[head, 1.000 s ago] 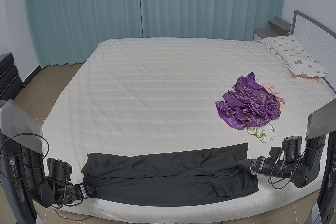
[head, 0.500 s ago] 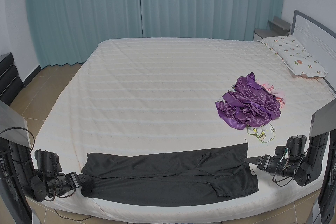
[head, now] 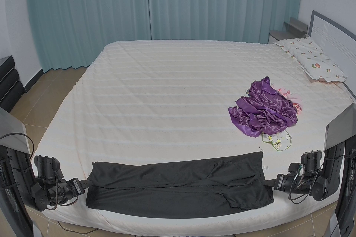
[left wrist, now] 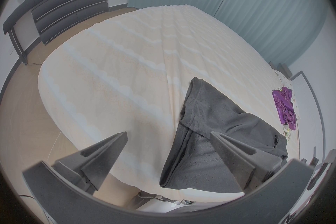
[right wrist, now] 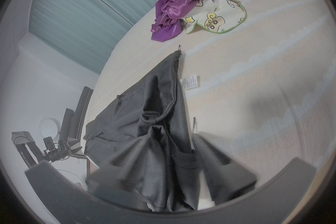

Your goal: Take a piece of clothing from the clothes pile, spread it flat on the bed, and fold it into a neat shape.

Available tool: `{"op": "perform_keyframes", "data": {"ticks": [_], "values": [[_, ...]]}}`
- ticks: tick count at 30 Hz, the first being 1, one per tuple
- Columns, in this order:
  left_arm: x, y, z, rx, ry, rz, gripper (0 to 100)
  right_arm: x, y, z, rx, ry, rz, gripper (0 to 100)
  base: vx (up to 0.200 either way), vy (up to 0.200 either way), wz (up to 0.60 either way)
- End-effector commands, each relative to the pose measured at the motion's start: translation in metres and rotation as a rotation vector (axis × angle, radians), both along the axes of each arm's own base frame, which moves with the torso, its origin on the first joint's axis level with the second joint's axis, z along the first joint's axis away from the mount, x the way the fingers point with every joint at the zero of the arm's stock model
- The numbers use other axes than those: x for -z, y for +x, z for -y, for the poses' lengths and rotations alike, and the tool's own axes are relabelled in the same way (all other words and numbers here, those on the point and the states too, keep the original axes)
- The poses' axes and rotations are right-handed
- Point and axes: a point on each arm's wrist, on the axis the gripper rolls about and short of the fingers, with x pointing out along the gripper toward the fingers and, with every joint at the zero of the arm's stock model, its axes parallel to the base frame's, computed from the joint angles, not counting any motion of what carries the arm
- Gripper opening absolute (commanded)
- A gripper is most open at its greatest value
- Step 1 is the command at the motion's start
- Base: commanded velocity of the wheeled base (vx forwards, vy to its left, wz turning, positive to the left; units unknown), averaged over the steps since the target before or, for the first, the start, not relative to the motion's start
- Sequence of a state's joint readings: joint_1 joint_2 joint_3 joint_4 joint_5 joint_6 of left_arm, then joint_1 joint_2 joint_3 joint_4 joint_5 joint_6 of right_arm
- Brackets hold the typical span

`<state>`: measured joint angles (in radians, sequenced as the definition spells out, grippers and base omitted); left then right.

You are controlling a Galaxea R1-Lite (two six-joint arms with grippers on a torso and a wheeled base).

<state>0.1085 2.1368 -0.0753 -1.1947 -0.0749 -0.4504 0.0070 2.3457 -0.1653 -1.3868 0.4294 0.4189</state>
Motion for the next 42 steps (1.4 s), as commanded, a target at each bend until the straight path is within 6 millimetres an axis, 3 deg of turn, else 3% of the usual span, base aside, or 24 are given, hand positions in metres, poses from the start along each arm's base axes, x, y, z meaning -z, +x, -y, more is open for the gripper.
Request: {"op": "perform_keyframes", "data": {"ticks": [1,9,10,16,25,34,42], "values": [[0.001,0.001,-0.001,-0.002,-0.001,-0.001,100,0.001,-0.003,0.001,0.001,-0.003,-0.01,0,0.0,0.0,0.0],[-0.003,0.011,-0.001,-0.003,-0.001,0.046,100,0.001,-0.011,0.005,-0.034,-0.05,-0.012,0,0.0,0.0,0.0],[-0.003,0.011,-0.001,-0.003,-0.001,0.046,100,0.001,-0.011,0.005,-0.034,-0.05,-0.012,100,0.0,0.0,0.0],[-0.013,0.029,0.006,0.035,0.006,0.122,100,-0.001,-0.011,0.005,-0.035,-0.052,0.006,100,0.0,0.0,0.0],[-0.014,0.064,0.021,0.127,-0.01,0.071,100,-0.005,-0.003,0.011,-0.007,-0.042,0.085,100,0.0,0.0,0.0],[-0.004,0.068,0.028,0.277,-0.015,0.057,100,-0.005,-0.002,0.011,-0.002,-0.032,0.088,100,0.0,0.0,0.0],[0.007,0.071,0.028,0.283,-0.006,0.032,100,-0.005,-0.001,0.009,0.001,-0.019,0.084,100,0.0,0.0,0.0]]}}
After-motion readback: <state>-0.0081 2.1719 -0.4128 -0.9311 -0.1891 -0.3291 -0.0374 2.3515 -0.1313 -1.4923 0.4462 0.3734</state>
